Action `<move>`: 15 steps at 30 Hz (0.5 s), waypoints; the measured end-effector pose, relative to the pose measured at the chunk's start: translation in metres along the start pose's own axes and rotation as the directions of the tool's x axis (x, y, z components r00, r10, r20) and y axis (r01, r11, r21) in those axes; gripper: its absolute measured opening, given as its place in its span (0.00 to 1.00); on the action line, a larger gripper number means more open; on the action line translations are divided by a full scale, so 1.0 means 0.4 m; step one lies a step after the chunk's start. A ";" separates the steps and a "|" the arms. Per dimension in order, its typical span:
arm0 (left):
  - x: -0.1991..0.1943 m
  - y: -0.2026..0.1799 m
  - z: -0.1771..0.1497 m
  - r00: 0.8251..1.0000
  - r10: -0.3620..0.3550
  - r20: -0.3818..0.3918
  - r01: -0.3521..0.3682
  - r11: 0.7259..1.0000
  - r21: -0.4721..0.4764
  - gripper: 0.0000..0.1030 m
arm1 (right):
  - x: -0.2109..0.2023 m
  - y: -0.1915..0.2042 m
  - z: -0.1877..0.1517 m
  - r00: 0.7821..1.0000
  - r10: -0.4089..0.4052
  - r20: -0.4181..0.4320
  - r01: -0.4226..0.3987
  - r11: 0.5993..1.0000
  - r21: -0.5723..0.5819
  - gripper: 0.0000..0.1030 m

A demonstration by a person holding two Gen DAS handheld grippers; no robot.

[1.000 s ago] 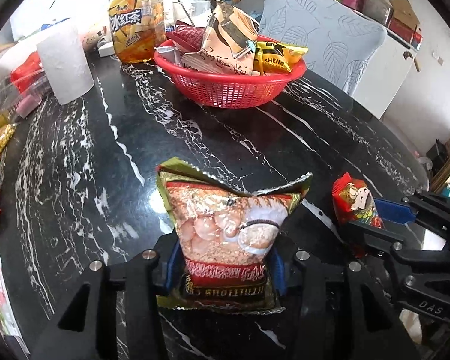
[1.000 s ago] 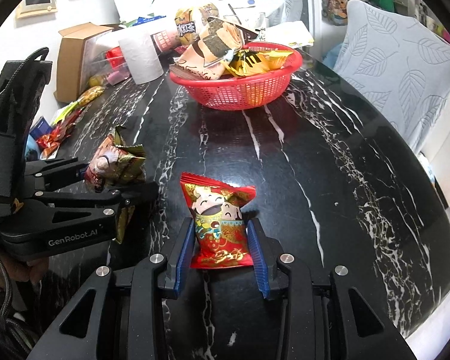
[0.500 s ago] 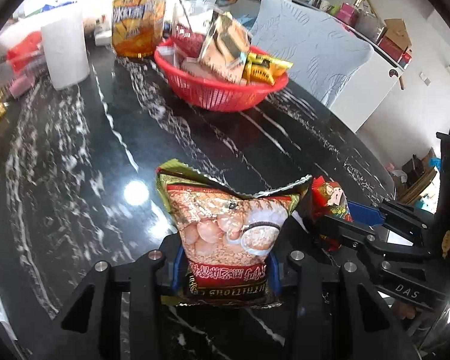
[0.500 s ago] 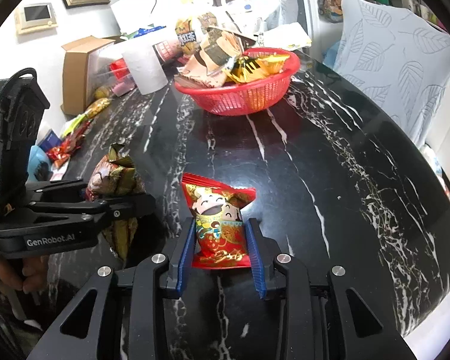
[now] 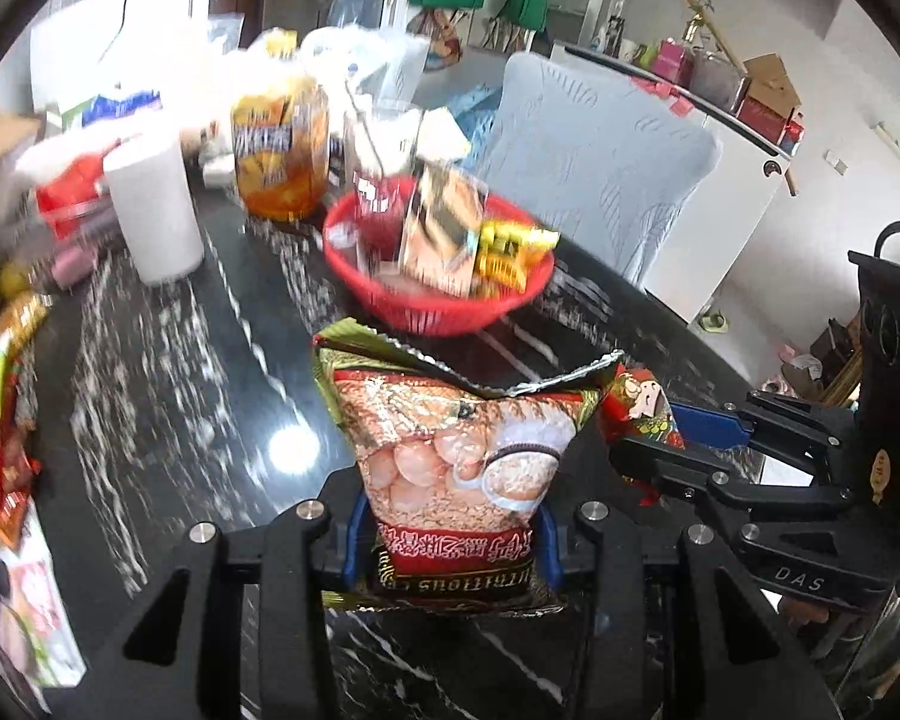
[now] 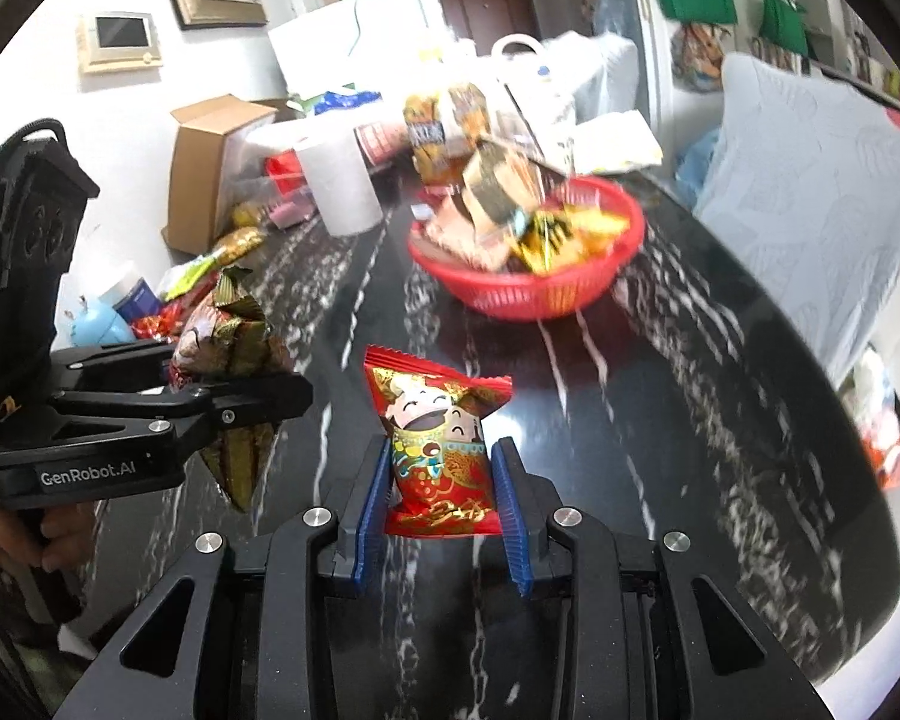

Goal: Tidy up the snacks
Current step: 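Lift and carry the peanut bag and red cartoon packet over the basket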

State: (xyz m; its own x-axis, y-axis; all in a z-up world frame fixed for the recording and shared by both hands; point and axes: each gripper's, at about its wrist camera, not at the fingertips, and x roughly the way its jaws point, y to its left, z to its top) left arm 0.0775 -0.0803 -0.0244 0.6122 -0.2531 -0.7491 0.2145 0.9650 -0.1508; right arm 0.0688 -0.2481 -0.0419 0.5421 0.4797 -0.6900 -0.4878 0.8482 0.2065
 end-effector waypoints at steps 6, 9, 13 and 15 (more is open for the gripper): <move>-0.021 -0.009 0.079 0.998 0.008 0.063 -0.011 0.999 0.050 0.40 | -0.024 -0.014 0.068 0.998 -0.024 0.055 0.025 1.000 -0.015 0.32; -0.025 -0.016 0.127 0.996 0.019 0.087 -0.027 0.996 0.083 0.40 | -0.033 -0.027 0.107 0.997 -0.036 0.074 0.038 0.999 -0.016 0.32; -0.018 -0.021 0.199 0.992 0.038 0.123 -0.052 0.993 0.107 0.40 | -0.030 -0.049 0.149 0.996 -0.042 0.083 0.043 0.999 -0.014 0.32; -0.010 -0.022 0.233 0.990 0.034 0.134 -0.050 0.992 0.119 0.40 | -0.022 -0.063 0.174 0.996 -0.042 0.079 0.042 0.999 -0.007 0.32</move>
State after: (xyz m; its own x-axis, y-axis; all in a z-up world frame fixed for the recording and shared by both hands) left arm 0.1443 -0.0940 0.0401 0.7157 -0.2275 -0.6603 0.2728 0.9614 -0.0355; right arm 0.1240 -0.2580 0.0073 0.6146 0.4603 -0.6407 -0.4691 0.8662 0.1724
